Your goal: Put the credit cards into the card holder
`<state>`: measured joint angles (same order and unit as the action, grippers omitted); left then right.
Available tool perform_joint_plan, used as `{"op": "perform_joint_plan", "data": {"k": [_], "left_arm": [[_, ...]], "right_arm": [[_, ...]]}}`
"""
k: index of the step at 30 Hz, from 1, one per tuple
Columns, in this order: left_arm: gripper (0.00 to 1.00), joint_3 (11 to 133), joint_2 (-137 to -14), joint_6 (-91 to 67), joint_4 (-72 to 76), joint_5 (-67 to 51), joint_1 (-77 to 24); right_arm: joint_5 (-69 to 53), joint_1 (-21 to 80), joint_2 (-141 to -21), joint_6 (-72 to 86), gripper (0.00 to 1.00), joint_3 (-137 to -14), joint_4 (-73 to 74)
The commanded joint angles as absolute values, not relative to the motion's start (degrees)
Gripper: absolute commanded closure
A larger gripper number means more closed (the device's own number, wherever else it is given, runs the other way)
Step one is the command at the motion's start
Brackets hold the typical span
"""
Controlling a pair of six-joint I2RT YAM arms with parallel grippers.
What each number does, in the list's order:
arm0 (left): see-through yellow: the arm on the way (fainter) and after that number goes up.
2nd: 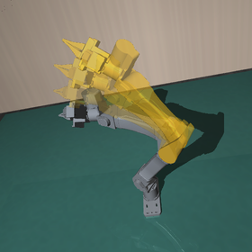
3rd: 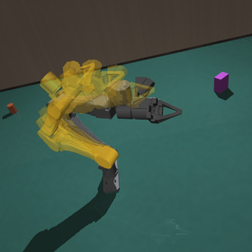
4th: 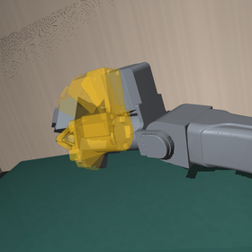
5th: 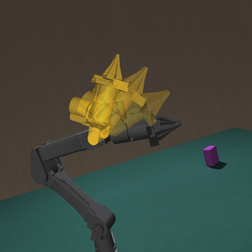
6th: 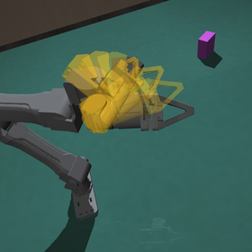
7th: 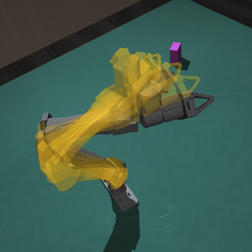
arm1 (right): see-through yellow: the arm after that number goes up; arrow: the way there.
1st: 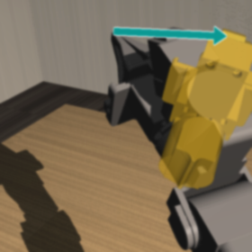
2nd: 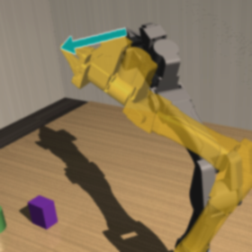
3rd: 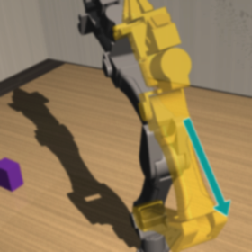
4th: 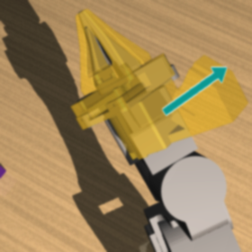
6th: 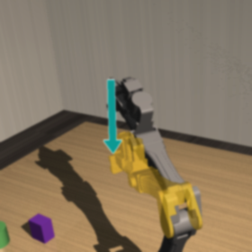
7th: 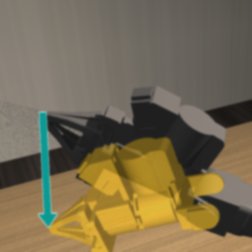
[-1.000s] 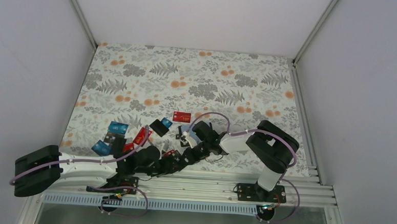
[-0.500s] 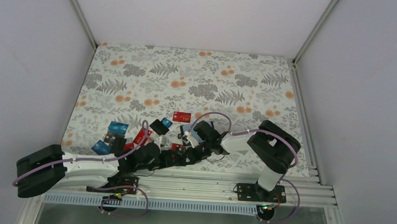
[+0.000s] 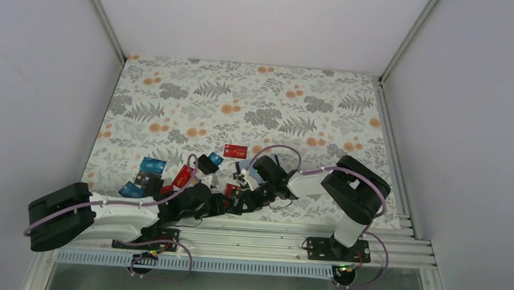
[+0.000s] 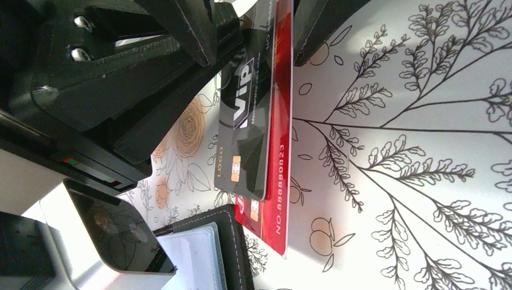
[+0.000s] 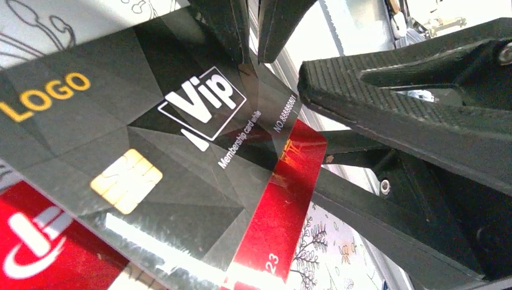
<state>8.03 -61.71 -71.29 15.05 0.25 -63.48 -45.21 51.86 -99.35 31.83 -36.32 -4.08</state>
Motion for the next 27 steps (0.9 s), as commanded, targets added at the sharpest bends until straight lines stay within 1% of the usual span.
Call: {"op": "perform_joint_plan", "data": {"k": [1, 5, 9, 10, 14, 17, 22, 27], "left_arm": [[0.72, 10.35, -62.76, -70.33, 22.89, -0.77, -63.55], [0.80, 10.47, -63.61, -70.12, 23.52, -0.75, -63.56], [0.96, 10.52, -64.50, -69.84, 24.15, -0.66, -63.55], [0.97, 10.66, -64.73, -69.79, 24.17, -0.70, -63.59], [0.98, 11.03, -65.26, -69.58, 24.03, -0.58, -63.56], [0.98, 11.33, -64.20, -69.15, 22.17, -0.19, -63.55], [0.98, 11.02, -59.67, -68.09, 17.28, 1.21, -63.55], [0.98, 10.38, -52.88, -66.86, 11.66, 2.60, -63.56]], "right_arm": [[-41.20, 51.13, -100.43, 31.44, 0.92, -34.59, -0.66], [-41.54, 50.86, -100.27, 31.40, 0.92, -34.29, -0.96], [-41.89, 50.65, -99.90, 31.36, 0.92, -34.19, -0.97], [-42.01, 50.66, -99.60, 31.35, 0.92, -34.20, -0.92], [-42.08, 50.61, -97.39, 31.02, 0.91, -34.32, 0.08], [-41.55, 50.41, -93.75, 30.09, 0.87, -35.14, 2.63], [-40.60, 49.28, -85.90, 27.82, 0.80, -38.00, 9.13], [-40.11, 46.25, -79.90, 25.76, 0.75, -42.12, 15.07]]}}
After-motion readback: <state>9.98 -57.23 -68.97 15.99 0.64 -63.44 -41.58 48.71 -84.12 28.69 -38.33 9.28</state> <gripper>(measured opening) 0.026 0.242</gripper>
